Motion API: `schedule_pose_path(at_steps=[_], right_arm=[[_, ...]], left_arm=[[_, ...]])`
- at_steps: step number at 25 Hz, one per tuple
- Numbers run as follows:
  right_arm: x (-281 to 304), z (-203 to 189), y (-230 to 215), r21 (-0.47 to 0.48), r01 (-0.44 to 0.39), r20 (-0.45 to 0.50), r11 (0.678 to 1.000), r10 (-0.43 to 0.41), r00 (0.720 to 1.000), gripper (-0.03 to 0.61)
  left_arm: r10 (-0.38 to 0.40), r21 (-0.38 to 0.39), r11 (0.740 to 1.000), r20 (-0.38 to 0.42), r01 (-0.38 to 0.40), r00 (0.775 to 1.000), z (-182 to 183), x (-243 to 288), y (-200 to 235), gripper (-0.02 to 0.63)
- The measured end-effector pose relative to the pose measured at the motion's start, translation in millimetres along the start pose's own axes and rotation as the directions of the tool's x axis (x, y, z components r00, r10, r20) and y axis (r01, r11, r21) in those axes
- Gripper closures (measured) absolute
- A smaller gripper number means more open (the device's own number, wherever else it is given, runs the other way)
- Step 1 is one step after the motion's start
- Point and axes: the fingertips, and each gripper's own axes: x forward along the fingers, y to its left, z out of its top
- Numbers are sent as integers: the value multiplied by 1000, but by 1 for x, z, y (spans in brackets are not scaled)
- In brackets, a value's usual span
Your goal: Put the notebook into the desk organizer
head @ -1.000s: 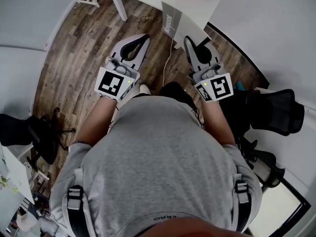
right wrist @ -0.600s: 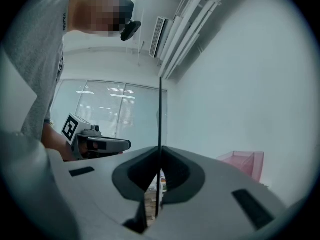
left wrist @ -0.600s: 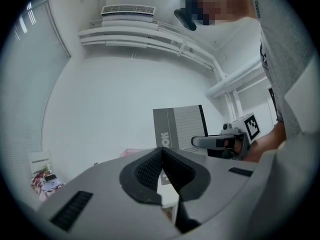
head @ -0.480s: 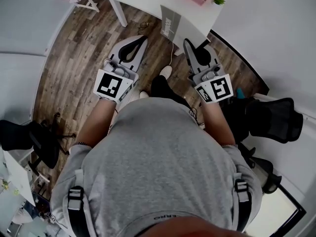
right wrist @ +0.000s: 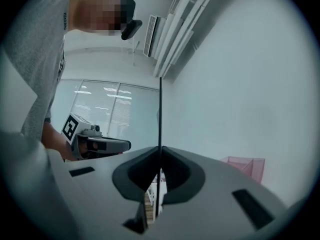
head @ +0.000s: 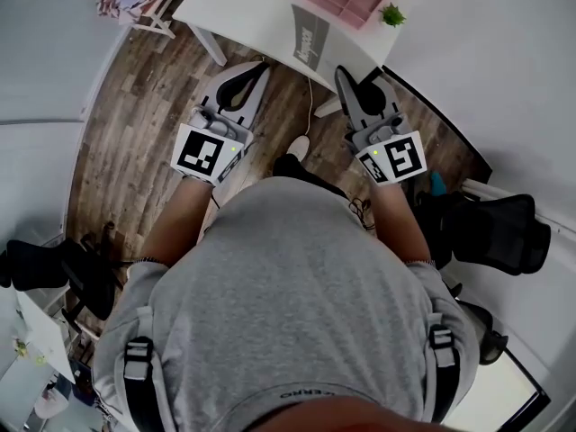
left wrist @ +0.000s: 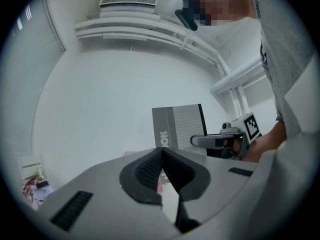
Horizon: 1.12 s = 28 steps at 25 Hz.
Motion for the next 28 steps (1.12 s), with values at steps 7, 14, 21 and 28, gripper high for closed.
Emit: schedule_pose_path(at_steps=[7, 14, 21, 28], right_arm=[[16, 3, -66, 19, 19, 15, 1000, -19, 1000, 562], [28, 1, -114, 44, 15, 29, 999, -16, 999, 562], [32, -9, -141, 79, 14, 22, 997, -15, 1000, 561], [47, -12, -164, 90, 27, 23, 996, -29, 999, 562]], left_arm=[[-23, 10, 1000, -8, 23, 1000, 2, 69, 12, 594], [-24, 17, 1000, -21, 24, 999, -2, 124, 23, 594], [-22, 34, 999, -34, 24, 999, -3, 154, 29, 594], [-42, 37, 998, -38, 43, 998, -6, 178, 44, 594]])
